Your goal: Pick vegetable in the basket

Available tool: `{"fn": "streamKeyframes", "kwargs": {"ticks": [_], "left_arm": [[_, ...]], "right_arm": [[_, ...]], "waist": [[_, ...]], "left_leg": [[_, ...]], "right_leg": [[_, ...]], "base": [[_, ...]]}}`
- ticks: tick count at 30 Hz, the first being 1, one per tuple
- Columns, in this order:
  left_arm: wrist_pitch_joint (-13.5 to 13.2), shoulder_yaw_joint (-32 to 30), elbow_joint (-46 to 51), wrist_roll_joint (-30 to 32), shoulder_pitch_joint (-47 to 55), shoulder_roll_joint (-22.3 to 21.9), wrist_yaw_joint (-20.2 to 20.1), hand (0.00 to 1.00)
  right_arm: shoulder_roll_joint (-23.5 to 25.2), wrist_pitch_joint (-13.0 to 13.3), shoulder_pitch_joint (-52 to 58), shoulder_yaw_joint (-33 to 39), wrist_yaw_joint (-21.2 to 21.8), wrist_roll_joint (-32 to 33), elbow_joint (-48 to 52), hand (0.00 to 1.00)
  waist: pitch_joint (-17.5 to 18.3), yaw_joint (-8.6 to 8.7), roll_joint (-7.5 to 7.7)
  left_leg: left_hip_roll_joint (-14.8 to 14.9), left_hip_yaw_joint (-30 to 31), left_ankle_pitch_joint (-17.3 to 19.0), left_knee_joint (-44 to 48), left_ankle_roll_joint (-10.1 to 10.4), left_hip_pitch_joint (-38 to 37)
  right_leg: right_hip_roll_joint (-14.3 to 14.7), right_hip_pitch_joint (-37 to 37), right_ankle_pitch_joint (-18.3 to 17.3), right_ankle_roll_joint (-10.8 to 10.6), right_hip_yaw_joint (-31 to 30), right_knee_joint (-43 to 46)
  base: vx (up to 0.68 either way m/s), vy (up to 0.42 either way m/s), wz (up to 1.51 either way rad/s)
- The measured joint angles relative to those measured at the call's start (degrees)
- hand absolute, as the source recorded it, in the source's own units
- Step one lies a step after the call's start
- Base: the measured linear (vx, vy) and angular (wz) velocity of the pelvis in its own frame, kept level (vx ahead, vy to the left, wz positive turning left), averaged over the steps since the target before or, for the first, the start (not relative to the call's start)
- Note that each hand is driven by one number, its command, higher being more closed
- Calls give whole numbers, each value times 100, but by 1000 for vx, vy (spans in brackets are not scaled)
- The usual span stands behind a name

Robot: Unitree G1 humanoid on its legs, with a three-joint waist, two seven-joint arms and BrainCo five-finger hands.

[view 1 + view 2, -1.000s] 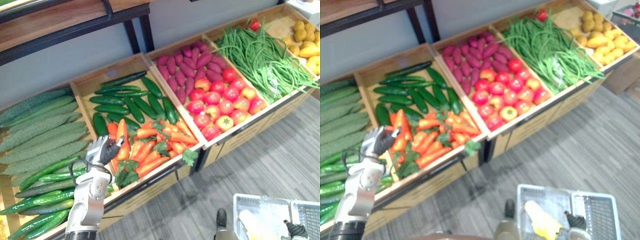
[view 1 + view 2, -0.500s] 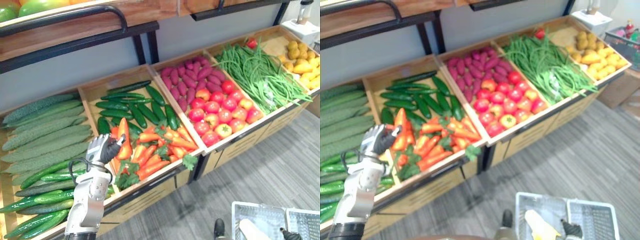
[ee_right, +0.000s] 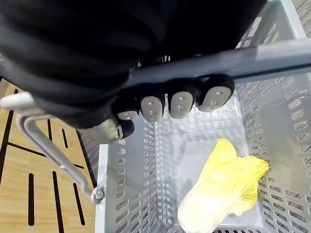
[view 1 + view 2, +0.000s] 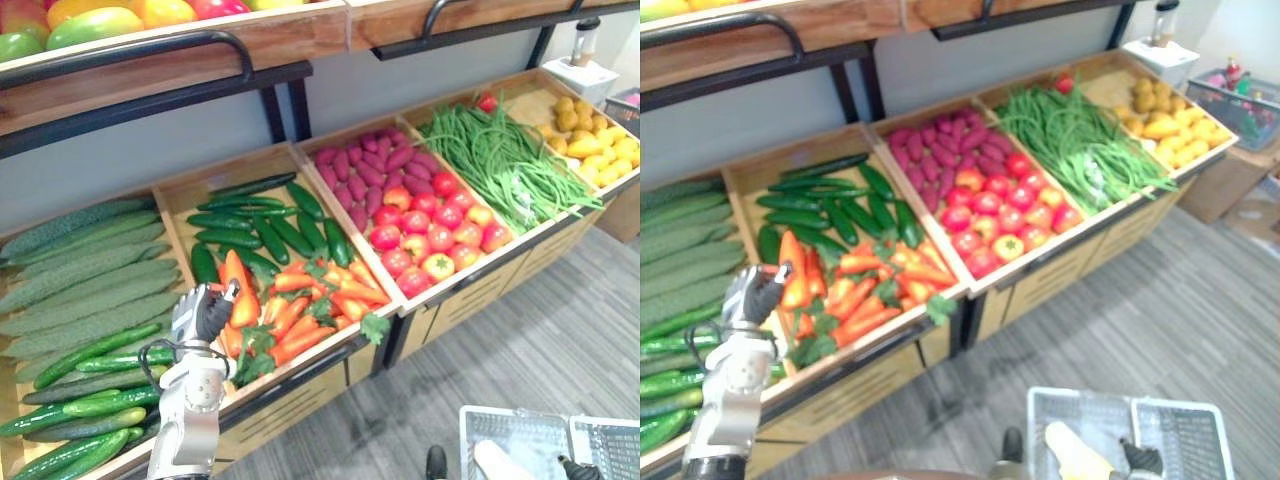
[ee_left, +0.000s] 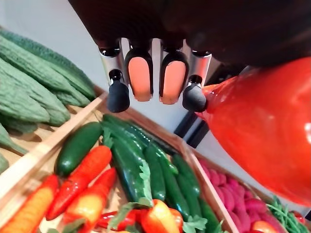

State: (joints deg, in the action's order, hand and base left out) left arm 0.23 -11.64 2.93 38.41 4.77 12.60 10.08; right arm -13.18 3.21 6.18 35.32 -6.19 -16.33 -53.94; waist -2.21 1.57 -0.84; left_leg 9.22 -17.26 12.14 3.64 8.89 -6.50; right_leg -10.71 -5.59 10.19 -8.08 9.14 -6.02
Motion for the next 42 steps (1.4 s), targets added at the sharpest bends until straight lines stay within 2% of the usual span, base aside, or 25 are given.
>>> {"fn": "streamKeyframes", "kwargs": {"ticks": [5,6,16,20,23,24,30,36,39,42], "left_arm": [[-14,58,5,-77,-9,-128,47,100],[-22,175,8,-219,-4,-179,67,100],[-240,952,117,-231,-67,-424,2,100],[-287,1262,138,-649,-71,-581,-39,100],[-290,1389,142,-676,-71,-590,-47,100],[-292,1440,142,-668,-74,-600,-46,0],[-305,1611,141,-550,-167,-626,-47,0],[-323,1583,140,-93,-176,-499,-130,0],[-463,1579,140,99,-176,-146,-129,0],[-642,1546,140,266,-177,570,-129,0]], "right_arm": [[-20,-12,1,-120,-80,-139,273,100],[-38,-20,8,-227,-84,-177,422,100],[-72,-18,-84,-268,-94,-185,1034,100],[-82,-41,-31,-266,-115,-184,1199,100],[-83,-52,10,-265,-139,-185,1364,100],[-83,-52,20,-265,-154,-185,1451,100],[-82,-49,209,-229,-313,-185,1725,100],[-33,-50,302,-202,-318,-185,1748,100],[-1,-50,307,-202,-318,-184,1748,100],[-2,-47,323,-203,-318,-183,1748,100]], "waist": [[7,7,-12],[6,10,-16],[8,16,-26],[1,16,-39],[-2,6,-46],[-2,7,-48],[-5,23,-49],[-3,12,-51],[-3,10,-51],[-3,1,-52]], "left_leg": [[-26,-96,3,-34,-3,-69],[-43,-116,3,-34,-3,-68],[-43,-263,4,-6,-2,-73],[-38,-290,7,9,0,-91],[-34,-390,12,5,1,-147],[-27,-430,36,15,8,-182],[-23,-459,75,50,16,-185],[-21,-461,75,45,16,-189],[-17,-457,75,47,16,-190],[-11,-441,75,52,16,-189]], "right_leg": [[2,-7,22,-35,-106,0],[-9,-26,29,-45,-142,0],[37,-119,78,-34,-328,3],[46,-119,78,-34,-363,22],[67,-120,79,-35,-439,25],[85,-120,81,-38,-496,27],[86,-120,85,-44,-521,30],[86,-114,85,-44,-514,29],[86,-109,85,-44,-510,30],[87,-98,85,-44,-498,30]], "base": [[-13,-28,-9],[-21,-24,-6],[-23,-45,-9],[-28,-48,-3],[-22,-40,-13],[-32,-52,-21],[-20,-41,-4],[-14,-46,0],[-21,-46,1],[-23,-47,2]]}}
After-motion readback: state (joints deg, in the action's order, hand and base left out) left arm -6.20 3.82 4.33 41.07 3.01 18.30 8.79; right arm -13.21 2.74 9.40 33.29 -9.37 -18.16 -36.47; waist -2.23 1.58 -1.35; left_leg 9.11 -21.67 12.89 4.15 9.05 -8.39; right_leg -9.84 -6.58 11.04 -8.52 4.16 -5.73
